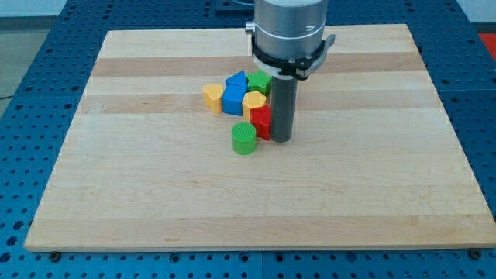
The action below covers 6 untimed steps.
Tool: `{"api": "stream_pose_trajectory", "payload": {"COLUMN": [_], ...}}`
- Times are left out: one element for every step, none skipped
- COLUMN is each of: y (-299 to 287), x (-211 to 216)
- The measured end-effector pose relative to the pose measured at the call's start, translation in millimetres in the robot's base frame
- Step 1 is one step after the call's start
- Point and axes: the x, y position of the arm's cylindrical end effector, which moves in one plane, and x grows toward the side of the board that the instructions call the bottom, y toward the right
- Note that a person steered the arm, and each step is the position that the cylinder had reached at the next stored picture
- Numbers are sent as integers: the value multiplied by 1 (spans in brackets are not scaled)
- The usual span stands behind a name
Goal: Push the green circle into the yellow hexagon
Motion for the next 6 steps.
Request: {"api": "stream_pose_trajectory", "payload": {"y": [-3, -26, -48, -66, -81, -111], "x": [33, 40, 28, 12, 4, 8]}}
